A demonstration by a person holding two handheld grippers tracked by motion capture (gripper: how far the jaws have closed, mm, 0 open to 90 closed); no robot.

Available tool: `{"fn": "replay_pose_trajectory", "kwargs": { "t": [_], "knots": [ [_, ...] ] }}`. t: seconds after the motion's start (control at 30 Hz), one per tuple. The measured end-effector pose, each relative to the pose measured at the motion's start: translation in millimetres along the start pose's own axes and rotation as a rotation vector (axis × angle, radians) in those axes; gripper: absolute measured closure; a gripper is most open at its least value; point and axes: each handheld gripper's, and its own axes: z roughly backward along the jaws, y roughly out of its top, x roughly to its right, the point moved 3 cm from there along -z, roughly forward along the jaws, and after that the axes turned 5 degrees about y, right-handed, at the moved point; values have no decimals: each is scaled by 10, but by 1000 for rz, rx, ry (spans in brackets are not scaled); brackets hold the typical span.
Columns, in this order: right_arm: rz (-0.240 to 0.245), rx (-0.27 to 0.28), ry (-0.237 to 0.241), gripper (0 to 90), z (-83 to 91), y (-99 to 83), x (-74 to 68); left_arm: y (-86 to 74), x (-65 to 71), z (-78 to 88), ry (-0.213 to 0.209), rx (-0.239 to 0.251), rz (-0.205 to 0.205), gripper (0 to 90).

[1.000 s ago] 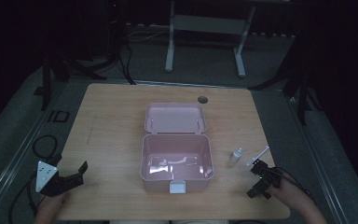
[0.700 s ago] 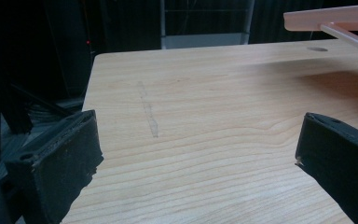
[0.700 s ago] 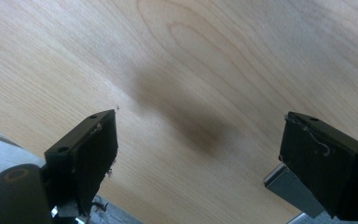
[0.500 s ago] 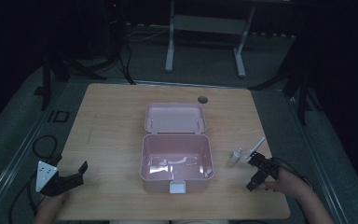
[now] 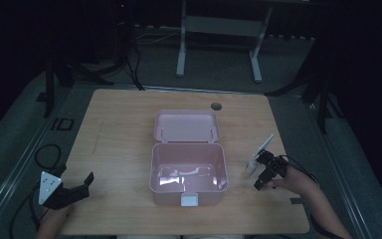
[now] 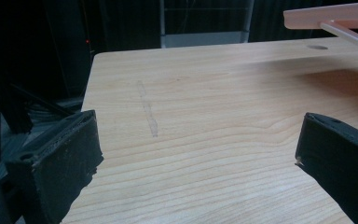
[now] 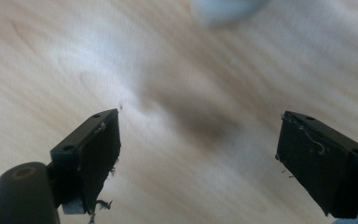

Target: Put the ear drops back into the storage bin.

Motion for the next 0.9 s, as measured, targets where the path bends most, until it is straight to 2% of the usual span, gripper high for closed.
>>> {"fn": "replay_pose_trajectory", "kwargs": {
  "t": [0.3, 0.6, 0.63, 0.83, 0.9],
  "knots": [
    [-9, 28, 5, 148, 50, 214, 74, 0, 1, 1, -1, 1, 0, 3],
    [-3, 19, 3, 169, 71, 411, 87, 0, 0, 2, -3, 2, 0, 4],
    [2, 17, -1, 211, 71, 448, 83, 0, 0, 2, -3, 2, -1, 3],
    [13, -13, 10, 243, 30, 513, 74, 0, 1, 2, -3, 3, -1, 3],
    [29, -25, 5, 313, 3, 534, 61, 0, 1, 3, -3, 3, -1, 3]
  ]
}}
